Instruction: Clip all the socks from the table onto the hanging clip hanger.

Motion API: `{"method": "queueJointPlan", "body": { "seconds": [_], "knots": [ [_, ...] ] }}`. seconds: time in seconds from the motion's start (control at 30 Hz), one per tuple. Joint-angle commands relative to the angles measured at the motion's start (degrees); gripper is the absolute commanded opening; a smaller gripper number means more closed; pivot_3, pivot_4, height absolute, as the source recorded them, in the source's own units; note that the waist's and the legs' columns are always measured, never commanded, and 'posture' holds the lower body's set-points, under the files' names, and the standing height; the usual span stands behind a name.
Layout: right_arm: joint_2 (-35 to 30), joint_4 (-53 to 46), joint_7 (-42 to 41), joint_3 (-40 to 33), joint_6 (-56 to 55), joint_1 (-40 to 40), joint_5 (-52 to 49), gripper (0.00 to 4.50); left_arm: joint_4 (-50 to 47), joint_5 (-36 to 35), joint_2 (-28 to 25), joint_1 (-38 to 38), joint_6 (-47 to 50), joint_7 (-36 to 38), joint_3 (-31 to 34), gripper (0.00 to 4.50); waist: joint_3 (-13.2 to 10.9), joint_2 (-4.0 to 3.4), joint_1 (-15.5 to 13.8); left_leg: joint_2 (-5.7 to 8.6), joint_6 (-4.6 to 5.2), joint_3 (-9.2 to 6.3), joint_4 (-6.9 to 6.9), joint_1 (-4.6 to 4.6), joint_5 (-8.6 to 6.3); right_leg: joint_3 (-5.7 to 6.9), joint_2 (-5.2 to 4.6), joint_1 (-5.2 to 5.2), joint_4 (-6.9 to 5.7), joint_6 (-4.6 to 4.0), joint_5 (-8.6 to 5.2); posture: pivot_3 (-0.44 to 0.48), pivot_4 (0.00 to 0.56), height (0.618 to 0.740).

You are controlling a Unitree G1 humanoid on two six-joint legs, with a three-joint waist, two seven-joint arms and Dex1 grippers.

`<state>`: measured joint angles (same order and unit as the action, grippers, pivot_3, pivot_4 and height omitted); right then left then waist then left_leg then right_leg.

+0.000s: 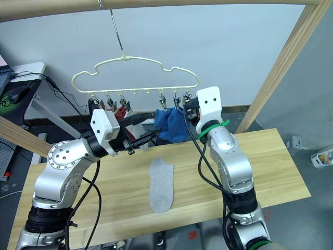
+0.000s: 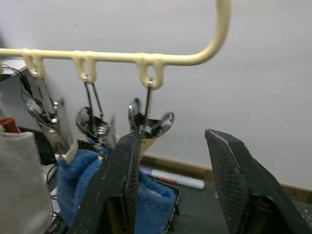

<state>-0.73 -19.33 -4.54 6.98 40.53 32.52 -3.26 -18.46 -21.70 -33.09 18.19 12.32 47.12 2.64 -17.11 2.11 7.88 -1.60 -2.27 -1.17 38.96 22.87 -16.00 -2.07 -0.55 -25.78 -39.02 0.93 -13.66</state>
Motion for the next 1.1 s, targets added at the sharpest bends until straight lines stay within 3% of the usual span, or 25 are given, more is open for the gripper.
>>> {"method": "queueJointPlan", "body": {
  "seconds": [0.03,0.33,1.1],
  "knots": [
    [-0.3,-2.0,0.5,0.6,-1.4,0.5,1.1,2.17,-1.5,-0.7,-0.3,0.4,0.0,0.2,0.3,2.52,0.0,0.00,0.0,0.00,0.00,0.00,0.00,0.00,0.00,0.00,0.00,0.00,0.00,0.00,0.00,-0.164,0.239,0.740],
    [-1.1,-3.5,0.5,0.6,-0.2,-1.1,1.6,2.17,-0.8,-0.5,0.0,0.8,-0.3,0.1,0.1,2.52,0.0,0.00,0.0,0.00,0.00,0.00,0.00,0.00,0.00,-0.01,-0.02,0.00,0.00,0.00,0.00,-0.173,0.235,0.740],
    [1.8,5.8,2.2,0.1,-7.7,2.7,3.1,2.17,-1.0,-0.1,0.0,0.5,-0.4,-0.1,-0.2,2.52,0.0,0.01,0.0,0.01,0.00,0.01,0.00,-0.01,0.00,0.00,-0.10,0.00,-0.01,-0.01,0.01,-0.163,0.230,0.740]
  ]
}}
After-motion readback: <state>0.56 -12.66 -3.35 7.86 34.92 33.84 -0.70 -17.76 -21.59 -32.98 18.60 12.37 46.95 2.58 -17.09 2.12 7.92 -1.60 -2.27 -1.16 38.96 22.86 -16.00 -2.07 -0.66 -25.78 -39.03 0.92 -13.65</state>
